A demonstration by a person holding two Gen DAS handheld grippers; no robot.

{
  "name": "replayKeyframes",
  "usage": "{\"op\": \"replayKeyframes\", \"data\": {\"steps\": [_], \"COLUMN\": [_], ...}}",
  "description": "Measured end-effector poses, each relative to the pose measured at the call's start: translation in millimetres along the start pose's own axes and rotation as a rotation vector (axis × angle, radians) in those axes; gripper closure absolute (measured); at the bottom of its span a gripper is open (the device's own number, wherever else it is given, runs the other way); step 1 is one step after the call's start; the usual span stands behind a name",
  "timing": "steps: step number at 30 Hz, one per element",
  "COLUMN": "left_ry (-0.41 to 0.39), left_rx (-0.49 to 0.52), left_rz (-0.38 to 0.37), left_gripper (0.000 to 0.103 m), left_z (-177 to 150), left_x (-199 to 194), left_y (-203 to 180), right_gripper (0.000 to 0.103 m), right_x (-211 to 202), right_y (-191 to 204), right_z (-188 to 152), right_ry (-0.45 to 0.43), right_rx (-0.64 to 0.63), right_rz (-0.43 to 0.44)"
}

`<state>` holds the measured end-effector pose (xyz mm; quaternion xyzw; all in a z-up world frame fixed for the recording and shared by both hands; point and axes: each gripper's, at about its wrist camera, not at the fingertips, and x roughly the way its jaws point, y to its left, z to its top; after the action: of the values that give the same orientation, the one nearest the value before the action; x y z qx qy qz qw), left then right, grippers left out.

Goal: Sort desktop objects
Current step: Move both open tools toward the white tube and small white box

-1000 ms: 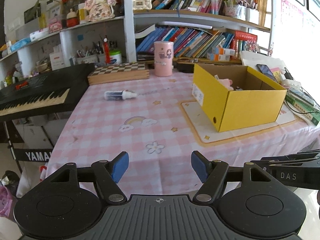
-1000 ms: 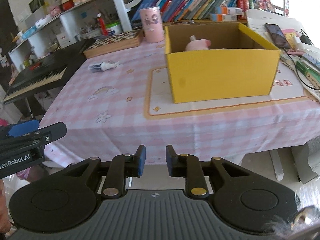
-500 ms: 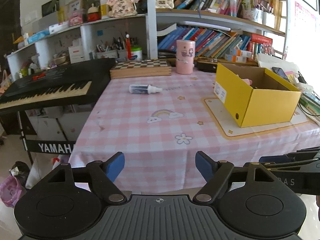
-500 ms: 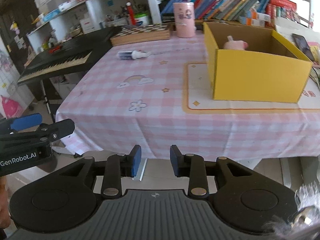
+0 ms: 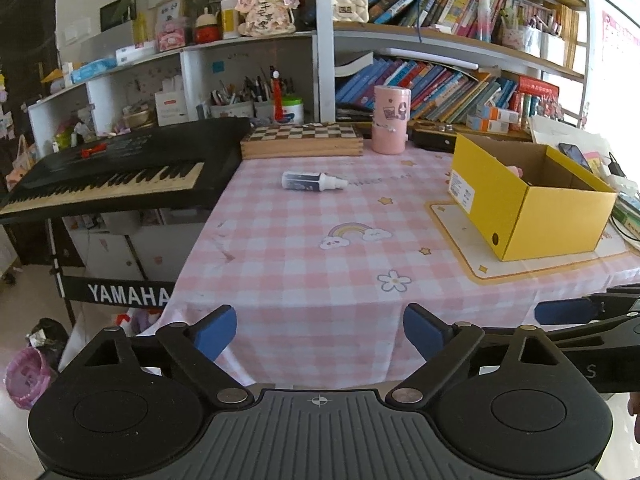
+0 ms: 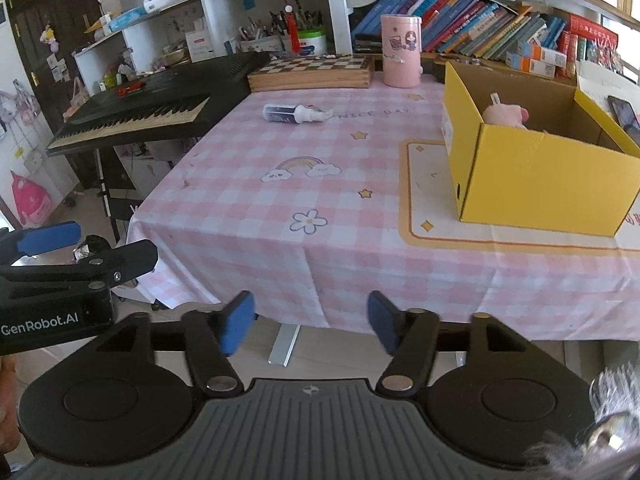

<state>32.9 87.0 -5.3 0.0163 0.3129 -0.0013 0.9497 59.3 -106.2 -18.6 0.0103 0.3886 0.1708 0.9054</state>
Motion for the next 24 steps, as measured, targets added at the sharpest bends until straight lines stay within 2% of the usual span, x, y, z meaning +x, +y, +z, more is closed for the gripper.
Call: {"op": "replayKeyframes", "data": {"steps": [7,13,24], "left_ry": [0.000,-0.001,0.005], "left_rx": [-0.021,-0.035,-0.064], "left_rz": [-0.003,-0.009,0.025], "left_gripper": [0.008,0.008,0.007], "left_z": [-0.9,-0.5,3.2], "left_x": [0.1,0.3,10.8], "left_y": [13.7,20.9,30.6], "right_gripper": [0.030,0.030,0.029], "right_x": [1.0,0.6,15.5], "right_y": [10.3,17.6,25.1], "right_z": [2.3,5.4,18.9], "right_ry": [-0.003,-0.005,-0.006], "right_rx": [-0.007,-0.010,-0.048], "right_rz": [-0.013,-0.022,-0.003]}}
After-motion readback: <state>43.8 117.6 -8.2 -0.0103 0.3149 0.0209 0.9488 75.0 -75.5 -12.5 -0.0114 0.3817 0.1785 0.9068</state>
